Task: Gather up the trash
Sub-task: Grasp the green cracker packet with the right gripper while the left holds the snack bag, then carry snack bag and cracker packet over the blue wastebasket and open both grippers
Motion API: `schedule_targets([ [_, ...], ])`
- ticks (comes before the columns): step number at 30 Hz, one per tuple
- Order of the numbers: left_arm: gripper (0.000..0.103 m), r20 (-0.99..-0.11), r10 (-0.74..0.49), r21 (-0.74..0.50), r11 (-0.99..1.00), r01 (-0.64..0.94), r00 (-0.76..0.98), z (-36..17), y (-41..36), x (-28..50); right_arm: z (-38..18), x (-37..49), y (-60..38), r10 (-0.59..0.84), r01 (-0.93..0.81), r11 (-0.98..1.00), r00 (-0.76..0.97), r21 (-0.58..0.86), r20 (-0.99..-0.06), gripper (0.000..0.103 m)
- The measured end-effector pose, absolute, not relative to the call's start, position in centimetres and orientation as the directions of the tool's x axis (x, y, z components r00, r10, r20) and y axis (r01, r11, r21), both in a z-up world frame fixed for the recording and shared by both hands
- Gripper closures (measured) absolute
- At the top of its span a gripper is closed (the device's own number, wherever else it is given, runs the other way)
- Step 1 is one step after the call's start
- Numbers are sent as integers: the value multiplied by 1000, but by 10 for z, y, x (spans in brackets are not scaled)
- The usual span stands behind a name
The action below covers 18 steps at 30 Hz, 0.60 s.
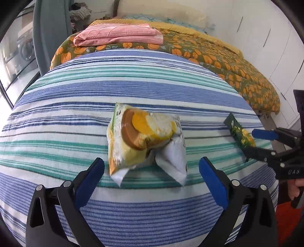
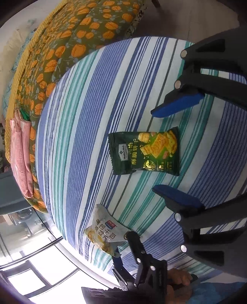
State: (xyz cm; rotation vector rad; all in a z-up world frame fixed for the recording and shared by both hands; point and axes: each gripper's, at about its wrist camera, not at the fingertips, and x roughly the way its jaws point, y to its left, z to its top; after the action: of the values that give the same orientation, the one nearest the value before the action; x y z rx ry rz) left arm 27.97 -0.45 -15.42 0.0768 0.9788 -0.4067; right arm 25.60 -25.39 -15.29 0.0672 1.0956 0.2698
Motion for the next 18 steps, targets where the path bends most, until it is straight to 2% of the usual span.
schedule_targets([
  [2, 4, -832, -285, -101, 921, 376, 476, -154, -11, 288, -154, 260, -254, 251, -179, 965, 403, 193, -880, 31],
  [6, 4, -845, -205, 7, 919, 393, 494, -150, -29, 301, -155, 272, -259, 256, -135, 966, 380, 220, -889, 31],
  [8, 5, -850, -201, 8, 919, 394, 487, -150, -31, 306, -155, 276, -256, 245, -132, 969, 375, 210, -894, 32],
  [9, 5, -852, -203, 4, 919, 394, 482, -150, -32, 308, -155, 278, -253, 233, -139, 971, 366, 195, -901, 38],
  [10, 9, -854, -199, 7, 919, 394, 481, -150, -33, 310, -157, 280, -249, 211, -150, 974, 349, 168, -913, 49],
  [12, 23, -857, -184, 27, 917, 398, 482, -151, -36, 312, -158, 279, -243, 183, -160, 978, 333, 136, -925, 61],
  [13, 33, -858, -174, 40, 915, 401, 483, -152, -38, 312, -157, 277, -242, 177, -164, 978, 335, 127, -925, 63],
  [14, 38, -856, -169, 50, 914, 404, 489, -152, -39, 311, -156, 275, -241, 172, -167, 979, 340, 120, -925, 63],
  [18, 49, -838, -185, 47, 913, 406, 514, -146, -35, 299, -146, 261, -249, 199, -158, 976, 376, 149, -905, 66],
])
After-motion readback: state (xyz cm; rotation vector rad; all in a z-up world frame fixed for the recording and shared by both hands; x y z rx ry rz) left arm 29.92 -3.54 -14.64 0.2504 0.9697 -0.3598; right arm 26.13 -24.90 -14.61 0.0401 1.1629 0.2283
